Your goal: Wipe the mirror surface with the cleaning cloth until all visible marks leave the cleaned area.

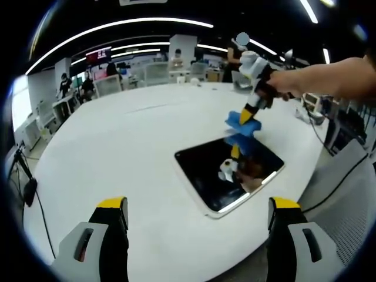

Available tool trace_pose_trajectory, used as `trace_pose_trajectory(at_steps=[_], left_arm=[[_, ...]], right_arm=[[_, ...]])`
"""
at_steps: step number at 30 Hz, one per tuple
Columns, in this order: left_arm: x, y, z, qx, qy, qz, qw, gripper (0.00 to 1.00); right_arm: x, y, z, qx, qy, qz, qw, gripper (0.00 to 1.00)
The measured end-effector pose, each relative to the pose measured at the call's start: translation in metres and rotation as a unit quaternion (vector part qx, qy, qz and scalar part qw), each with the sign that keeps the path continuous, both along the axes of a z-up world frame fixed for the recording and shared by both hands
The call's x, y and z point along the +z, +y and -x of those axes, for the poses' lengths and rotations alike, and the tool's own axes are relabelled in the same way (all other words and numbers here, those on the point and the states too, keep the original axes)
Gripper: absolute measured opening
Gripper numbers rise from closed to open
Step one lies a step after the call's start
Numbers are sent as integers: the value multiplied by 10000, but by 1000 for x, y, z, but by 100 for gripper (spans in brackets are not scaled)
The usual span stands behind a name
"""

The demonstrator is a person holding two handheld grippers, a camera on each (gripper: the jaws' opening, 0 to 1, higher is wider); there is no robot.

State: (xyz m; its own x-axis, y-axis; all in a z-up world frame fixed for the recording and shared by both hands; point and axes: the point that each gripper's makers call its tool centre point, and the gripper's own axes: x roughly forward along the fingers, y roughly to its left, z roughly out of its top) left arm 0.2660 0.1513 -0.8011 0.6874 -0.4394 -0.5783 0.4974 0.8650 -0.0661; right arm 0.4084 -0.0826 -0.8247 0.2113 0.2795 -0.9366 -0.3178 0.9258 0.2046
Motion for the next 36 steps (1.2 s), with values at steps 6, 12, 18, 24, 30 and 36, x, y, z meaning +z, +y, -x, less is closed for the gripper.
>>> trace_pose_trajectory(at_steps=[6,12,18,24,30,36], left_arm=[[1,1,0,28,-18,10,10000,100],[2,1,-1,61,-41,22,10000,100],[2,1,-1,65,-48,24,10000,100],[1,1,-1,55,-45,14,10000,100],[1,1,-1,53,-43,3,10000,100],[1,1,-1,44,-37,1,10000,100]], right_arm=[[5,1,0,12,-9,-10,10000,2],[5,-5,1,-48,-11,5,10000,2],[5,-13,1,-58,-15,46,10000,2],[5,-23,6,-112,-26,62,9999,2],[3,-34,10,-159,-27,91,9998,2],[4,-45,13,-185,-42,121,9997,2]])
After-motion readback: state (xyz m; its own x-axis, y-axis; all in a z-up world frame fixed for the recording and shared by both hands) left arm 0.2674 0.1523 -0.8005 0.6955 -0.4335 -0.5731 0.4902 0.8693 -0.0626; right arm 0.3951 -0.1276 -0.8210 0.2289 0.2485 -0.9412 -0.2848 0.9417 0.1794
